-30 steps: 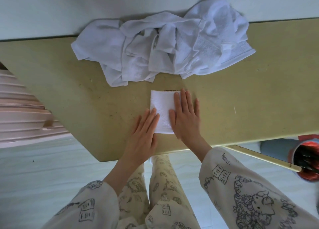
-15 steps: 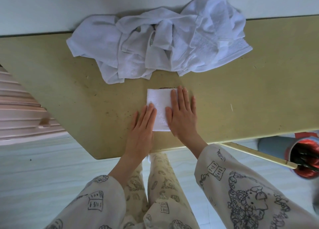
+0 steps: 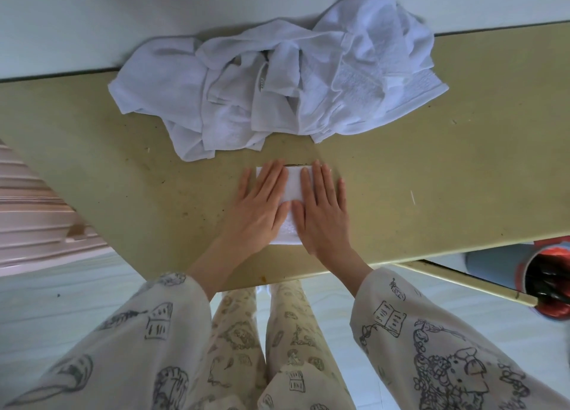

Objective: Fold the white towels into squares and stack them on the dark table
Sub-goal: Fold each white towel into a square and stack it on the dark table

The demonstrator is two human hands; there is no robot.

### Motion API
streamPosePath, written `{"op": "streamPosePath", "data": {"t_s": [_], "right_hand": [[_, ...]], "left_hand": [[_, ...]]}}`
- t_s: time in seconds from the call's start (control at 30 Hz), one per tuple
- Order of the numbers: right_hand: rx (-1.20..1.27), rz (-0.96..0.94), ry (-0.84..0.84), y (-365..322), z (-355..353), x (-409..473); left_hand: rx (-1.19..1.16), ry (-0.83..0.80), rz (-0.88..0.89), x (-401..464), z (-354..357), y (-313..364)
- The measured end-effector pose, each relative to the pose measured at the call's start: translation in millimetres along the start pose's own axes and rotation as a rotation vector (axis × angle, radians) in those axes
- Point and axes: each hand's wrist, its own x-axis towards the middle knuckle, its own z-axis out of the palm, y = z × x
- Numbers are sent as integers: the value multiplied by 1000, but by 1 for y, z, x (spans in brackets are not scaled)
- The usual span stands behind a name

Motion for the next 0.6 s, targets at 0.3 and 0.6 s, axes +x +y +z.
{"op": "streamPosePath", "data": {"t_s": [0.3, 0.6], "right_hand": [[47, 13, -21, 0, -1, 1], [125, 5, -66, 1, -22, 6]], "left_hand": [[71, 48, -55, -1, 12, -8], [27, -22, -94, -1, -3, -2]]}}
